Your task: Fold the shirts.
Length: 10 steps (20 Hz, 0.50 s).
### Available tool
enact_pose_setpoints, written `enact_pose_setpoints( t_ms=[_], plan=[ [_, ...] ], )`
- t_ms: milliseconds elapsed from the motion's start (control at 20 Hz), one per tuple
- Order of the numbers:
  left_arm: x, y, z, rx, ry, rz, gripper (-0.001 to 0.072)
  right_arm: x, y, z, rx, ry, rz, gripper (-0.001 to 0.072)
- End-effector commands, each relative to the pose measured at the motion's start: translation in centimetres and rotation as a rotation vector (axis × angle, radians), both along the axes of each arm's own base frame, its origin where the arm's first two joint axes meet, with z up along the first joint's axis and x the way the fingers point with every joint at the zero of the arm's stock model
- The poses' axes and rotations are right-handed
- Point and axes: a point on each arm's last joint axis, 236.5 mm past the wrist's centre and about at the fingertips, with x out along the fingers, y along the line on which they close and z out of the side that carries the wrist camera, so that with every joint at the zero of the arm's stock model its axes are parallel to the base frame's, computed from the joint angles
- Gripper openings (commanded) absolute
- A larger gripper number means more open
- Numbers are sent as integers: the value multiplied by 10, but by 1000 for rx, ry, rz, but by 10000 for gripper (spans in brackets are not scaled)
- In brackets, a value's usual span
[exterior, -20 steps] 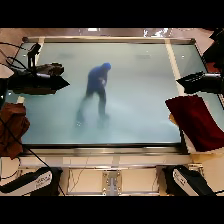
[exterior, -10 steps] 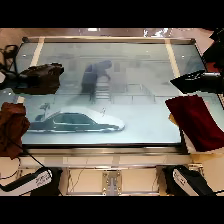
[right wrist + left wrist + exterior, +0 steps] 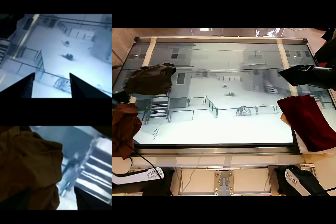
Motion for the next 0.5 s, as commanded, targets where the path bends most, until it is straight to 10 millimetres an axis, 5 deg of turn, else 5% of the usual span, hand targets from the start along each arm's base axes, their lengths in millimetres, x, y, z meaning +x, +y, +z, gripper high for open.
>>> enact_pose_setpoints(
  t_ms=[0,200,450],
  plan=[
    [-17,2,-50,-81,136,39,632,6,6,5,63,2,-2,504],
    [-20,14,-72,-67,174,42,632,9,6,2,79,22,-9,504],
    [-4,31,-67,8,109,25,629,13,5,-2,83,35,-10,487]
  ],
)
